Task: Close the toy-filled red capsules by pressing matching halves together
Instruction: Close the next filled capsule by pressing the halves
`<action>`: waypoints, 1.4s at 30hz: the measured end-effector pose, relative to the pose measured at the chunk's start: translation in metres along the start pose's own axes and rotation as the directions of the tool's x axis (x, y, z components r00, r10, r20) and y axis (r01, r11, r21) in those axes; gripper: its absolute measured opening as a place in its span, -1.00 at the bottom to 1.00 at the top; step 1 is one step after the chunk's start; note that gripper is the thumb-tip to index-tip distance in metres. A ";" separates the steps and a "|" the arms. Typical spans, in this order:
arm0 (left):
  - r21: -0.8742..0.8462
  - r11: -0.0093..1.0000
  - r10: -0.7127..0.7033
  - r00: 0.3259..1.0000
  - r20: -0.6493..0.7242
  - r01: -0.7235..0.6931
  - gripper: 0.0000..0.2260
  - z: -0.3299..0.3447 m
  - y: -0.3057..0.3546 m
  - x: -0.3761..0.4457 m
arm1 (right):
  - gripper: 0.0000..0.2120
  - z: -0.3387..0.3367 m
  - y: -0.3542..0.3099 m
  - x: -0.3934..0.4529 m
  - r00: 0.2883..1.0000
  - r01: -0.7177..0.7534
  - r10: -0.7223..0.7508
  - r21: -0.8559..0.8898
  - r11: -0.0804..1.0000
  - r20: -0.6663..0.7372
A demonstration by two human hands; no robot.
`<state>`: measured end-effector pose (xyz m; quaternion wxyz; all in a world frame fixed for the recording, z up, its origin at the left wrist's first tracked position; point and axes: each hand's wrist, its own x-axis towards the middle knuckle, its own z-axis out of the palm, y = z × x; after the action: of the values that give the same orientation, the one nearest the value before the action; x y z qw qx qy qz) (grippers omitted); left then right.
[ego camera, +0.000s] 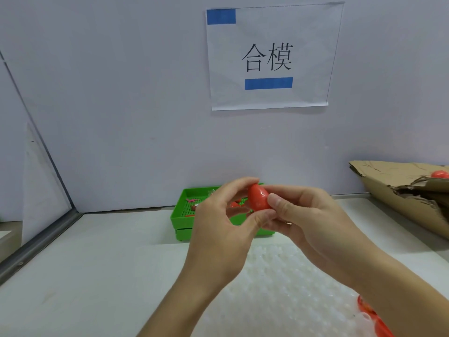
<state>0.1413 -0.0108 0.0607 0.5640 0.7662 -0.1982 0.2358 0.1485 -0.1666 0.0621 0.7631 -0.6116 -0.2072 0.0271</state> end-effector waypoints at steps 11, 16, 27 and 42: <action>0.436 0.874 0.239 0.971 -0.002 -0.214 -0.72 -0.005 -0.004 0.000 | -0.80 0.015 -0.003 -0.006 0.968 0.017 -0.142 -0.508 0.861 -0.208; 0.504 0.829 0.256 0.966 0.042 -0.242 -0.64 -0.004 -0.008 -0.001 | -0.80 0.017 0.002 -0.005 0.963 0.002 -0.144 -0.531 0.847 -0.226; 0.419 0.891 0.157 0.984 0.078 -0.176 -0.24 -0.007 -0.006 -0.002 | -0.76 -0.045 0.000 0.028 0.845 -0.196 0.253 0.169 0.966 -0.471; 0.387 0.912 0.121 0.991 0.063 -0.136 -0.47 -0.006 -0.012 -0.001 | -0.57 -0.165 -0.021 0.076 0.532 0.247 0.320 0.505 0.827 -0.784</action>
<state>0.1466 -0.0013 0.0530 0.3796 0.8528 -0.2076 0.2926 0.2709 -0.3014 0.0756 0.9082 -0.2980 0.2196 -0.1954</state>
